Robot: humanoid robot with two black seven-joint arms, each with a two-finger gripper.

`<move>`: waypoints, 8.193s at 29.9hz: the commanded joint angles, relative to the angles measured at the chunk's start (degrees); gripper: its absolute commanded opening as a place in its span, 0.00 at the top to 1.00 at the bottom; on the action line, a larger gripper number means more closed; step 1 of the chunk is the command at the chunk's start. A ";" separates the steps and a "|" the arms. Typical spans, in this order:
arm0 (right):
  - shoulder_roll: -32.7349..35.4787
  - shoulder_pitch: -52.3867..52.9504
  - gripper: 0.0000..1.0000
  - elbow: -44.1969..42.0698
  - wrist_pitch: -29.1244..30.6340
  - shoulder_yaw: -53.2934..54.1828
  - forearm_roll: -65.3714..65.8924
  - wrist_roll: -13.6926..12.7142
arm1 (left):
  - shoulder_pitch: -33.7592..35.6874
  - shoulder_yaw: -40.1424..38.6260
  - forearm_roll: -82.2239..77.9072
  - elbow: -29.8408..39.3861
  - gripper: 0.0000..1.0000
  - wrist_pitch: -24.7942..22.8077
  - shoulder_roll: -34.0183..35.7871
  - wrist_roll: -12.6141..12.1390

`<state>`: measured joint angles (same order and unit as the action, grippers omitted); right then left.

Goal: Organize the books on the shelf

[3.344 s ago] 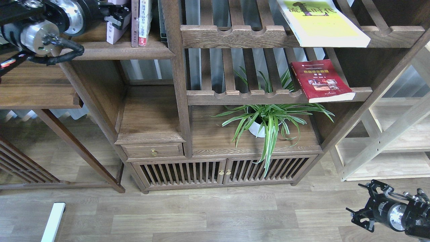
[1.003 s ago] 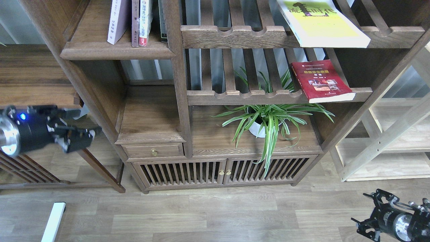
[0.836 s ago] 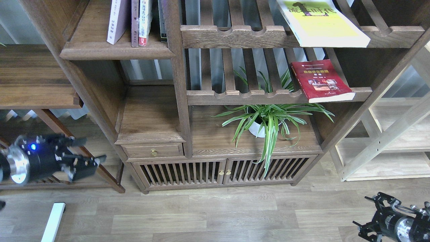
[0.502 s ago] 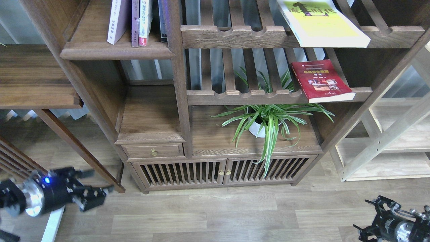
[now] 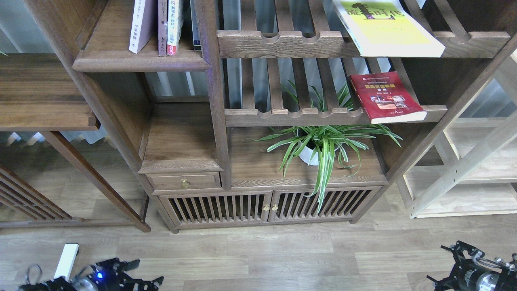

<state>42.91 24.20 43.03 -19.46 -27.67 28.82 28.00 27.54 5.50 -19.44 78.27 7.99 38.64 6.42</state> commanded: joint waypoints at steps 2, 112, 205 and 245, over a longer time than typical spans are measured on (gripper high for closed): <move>-0.72 -0.73 0.07 -0.05 -0.84 1.74 -0.08 0.00 | -4.15 0.21 -0.16 -8.56 0.14 0.98 -7.08 1.31; 16.59 55.08 0.51 26.58 -6.04 12.37 41.05 0.00 | -20.24 1.62 0.45 -53.14 0.05 7.31 -38.29 6.85; 57.09 56.40 0.93 30.63 47.46 28.82 10.73 0.00 | -20.16 1.09 1.51 -55.77 0.06 7.22 -38.64 7.55; 25.93 37.51 0.92 25.00 39.25 -4.33 21.72 0.00 | -16.47 1.61 1.42 -55.68 0.05 7.13 -38.64 9.57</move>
<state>73.28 64.73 68.03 23.46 -32.03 50.47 28.00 10.57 6.73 -17.93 22.57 15.20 0.00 15.88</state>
